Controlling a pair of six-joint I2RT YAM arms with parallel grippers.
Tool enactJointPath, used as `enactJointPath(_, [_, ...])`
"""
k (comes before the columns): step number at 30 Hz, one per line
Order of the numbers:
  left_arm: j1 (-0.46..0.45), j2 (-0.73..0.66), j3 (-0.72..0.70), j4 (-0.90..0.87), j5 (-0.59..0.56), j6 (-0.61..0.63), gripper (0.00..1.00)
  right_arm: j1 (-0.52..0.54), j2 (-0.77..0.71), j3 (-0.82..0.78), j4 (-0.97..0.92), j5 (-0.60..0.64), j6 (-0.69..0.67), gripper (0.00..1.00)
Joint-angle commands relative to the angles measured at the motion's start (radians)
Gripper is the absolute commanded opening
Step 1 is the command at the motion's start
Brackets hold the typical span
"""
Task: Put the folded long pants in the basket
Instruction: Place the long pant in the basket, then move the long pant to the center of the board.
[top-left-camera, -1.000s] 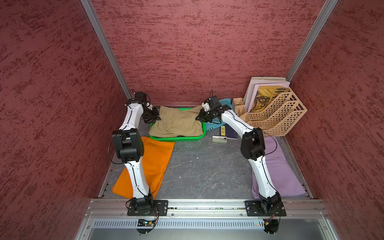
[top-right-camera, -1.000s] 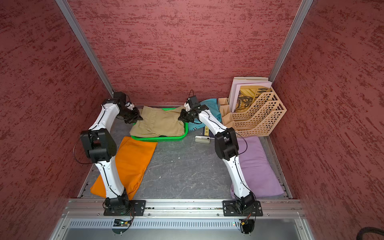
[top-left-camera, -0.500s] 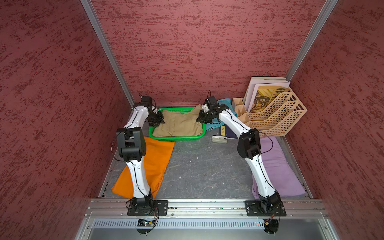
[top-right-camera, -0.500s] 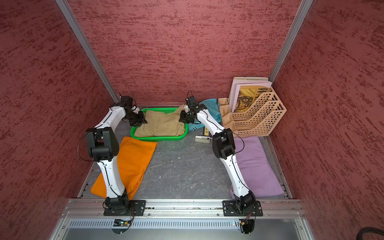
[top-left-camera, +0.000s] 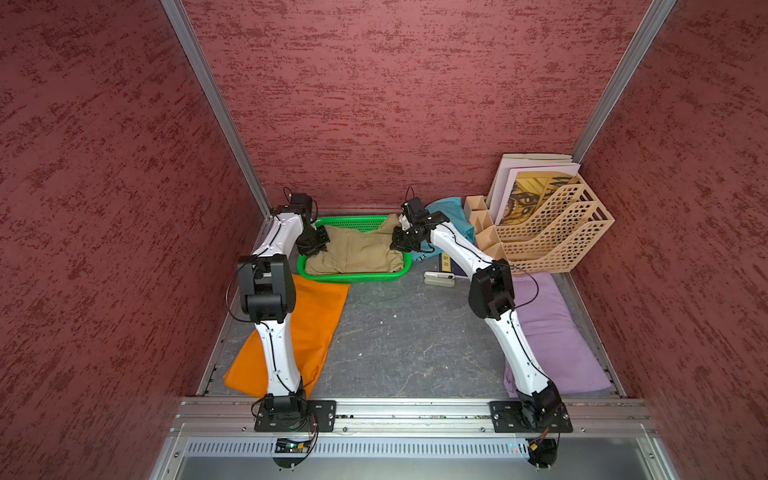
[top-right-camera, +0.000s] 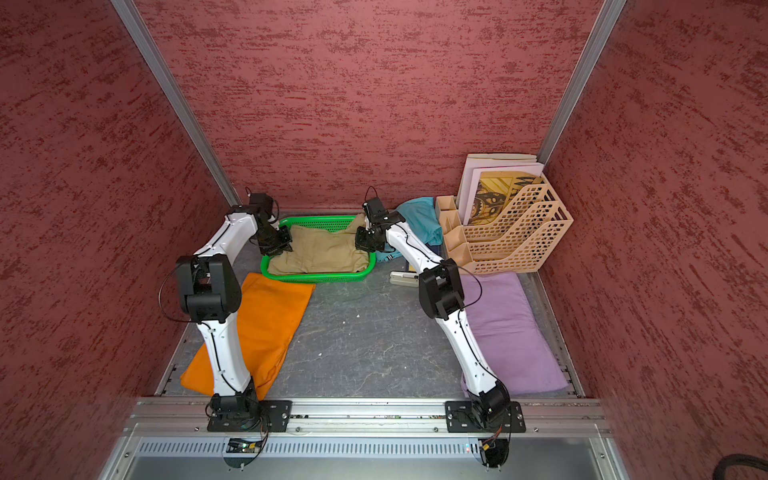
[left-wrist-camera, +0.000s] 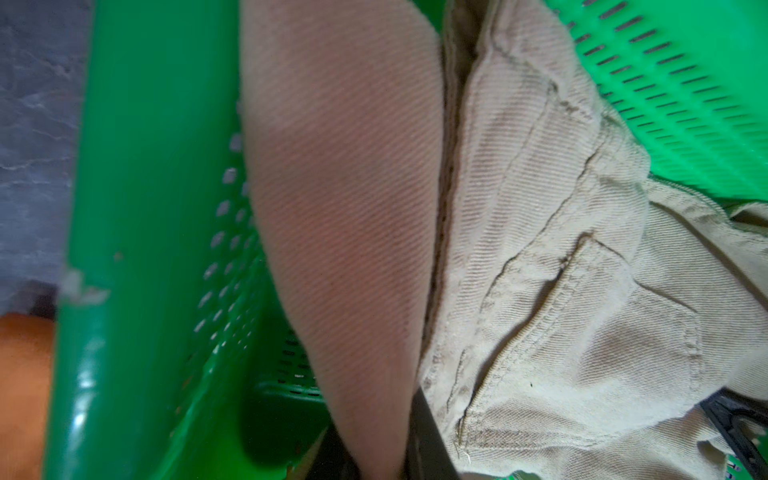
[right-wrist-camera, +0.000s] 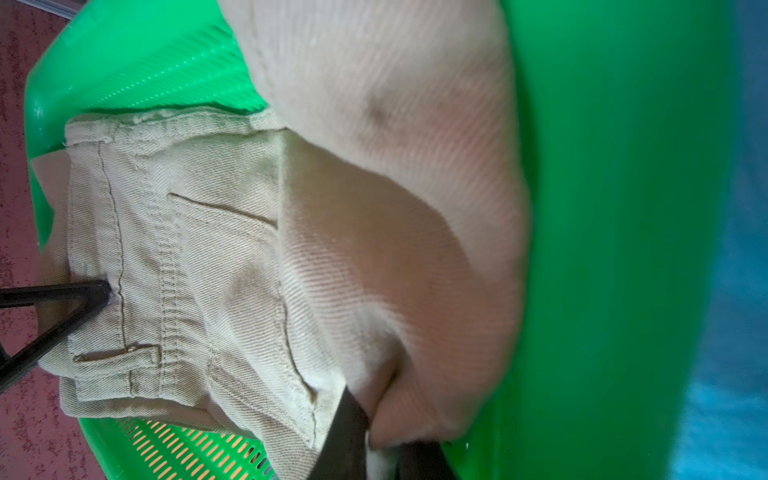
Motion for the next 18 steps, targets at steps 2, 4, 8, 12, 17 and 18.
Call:
enactJointPath(2, [0.01, -0.007, 0.02, -0.023, -0.042, -0.008, 0.05, -0.006, 0.017, 0.025, -0.049, 0.044, 0.003, 0.04])
enactJointPath(4, [0.01, -0.007, 0.029, -0.034, -0.043, -0.007, 0.13, -0.007, 0.009, 0.026, -0.043, 0.045, 0.002, 0.09])
enactJointPath(8, [0.008, -0.063, 0.034, -0.03, -0.085, -0.006, 0.57, -0.006, -0.032, 0.024, -0.025, 0.035, -0.005, 0.24])
enactJointPath(12, [0.025, -0.145, 0.058, -0.022, -0.108, -0.014, 0.86, -0.007, -0.099, 0.024, -0.018, 0.058, -0.013, 0.47])
enactJointPath(17, [0.046, -0.242, 0.082, -0.053, -0.106, -0.011, 0.84, -0.007, -0.187, 0.004, -0.043, 0.135, -0.038, 0.55])
enactJointPath(18, [0.046, -0.272, 0.068, -0.054, -0.098, -0.006, 0.84, -0.006, -0.213, -0.012, -0.044, 0.158, -0.046, 0.55])
